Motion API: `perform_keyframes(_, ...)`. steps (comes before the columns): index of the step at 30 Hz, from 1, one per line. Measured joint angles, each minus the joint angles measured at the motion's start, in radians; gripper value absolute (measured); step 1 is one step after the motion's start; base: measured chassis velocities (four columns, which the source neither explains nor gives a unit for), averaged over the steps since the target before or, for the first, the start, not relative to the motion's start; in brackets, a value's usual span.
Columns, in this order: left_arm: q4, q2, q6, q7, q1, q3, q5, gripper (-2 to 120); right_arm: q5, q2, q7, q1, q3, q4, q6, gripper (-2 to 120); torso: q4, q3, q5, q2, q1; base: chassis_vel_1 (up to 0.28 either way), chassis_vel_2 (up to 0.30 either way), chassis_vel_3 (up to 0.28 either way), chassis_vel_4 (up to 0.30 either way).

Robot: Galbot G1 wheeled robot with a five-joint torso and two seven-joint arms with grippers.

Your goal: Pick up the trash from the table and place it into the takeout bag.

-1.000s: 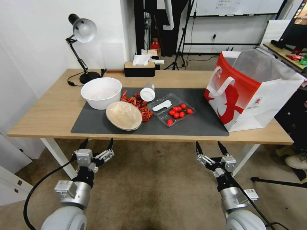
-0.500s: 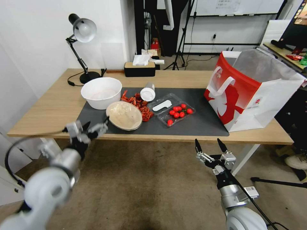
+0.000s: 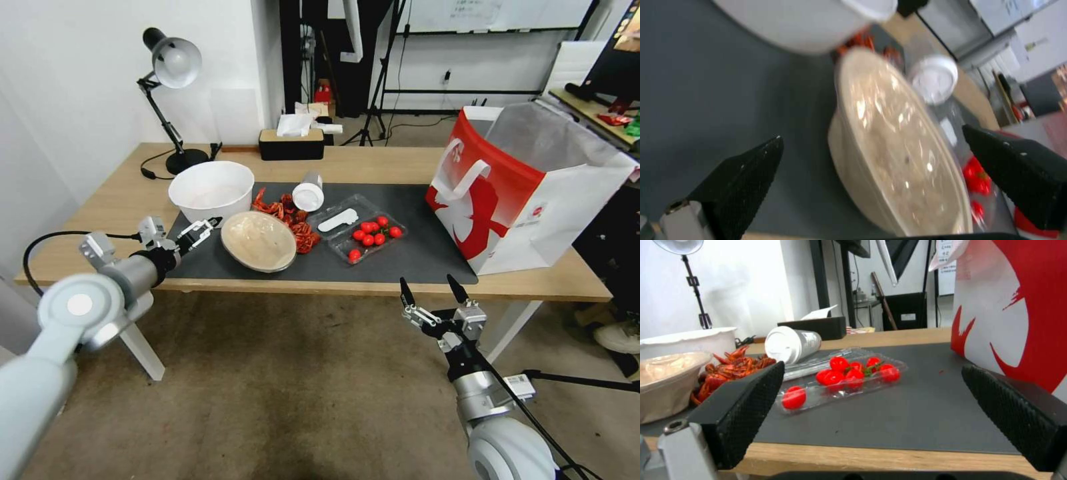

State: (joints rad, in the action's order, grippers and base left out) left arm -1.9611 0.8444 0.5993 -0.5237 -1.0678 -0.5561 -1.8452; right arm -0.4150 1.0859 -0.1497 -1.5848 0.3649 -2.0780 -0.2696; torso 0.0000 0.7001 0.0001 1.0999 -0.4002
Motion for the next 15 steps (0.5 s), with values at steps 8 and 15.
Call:
perform_keyframes(8, 0.031, 0.045, 0.077, -0.009, 0.015, 0.022, -0.026, 100, -0.001, -0.012, -0.001, 0.009, -0.001, 0.0, 0.004, 100, -0.0001, 0.0, 0.0, 0.0, 0.0, 0.0, 0.0, 0.0, 0.0)
perform_keyframes(15, 0.062, 0.072, 0.067, -0.009, 0.031, 0.039, -0.009, 95, -0.005, -0.019, -0.002, 0.017, -0.003, 0.008, 0.004, 100, -0.0002, 0.0, 0.0, 0.0, 0.0, 0.0, 0.0, 0.0, 0.0)
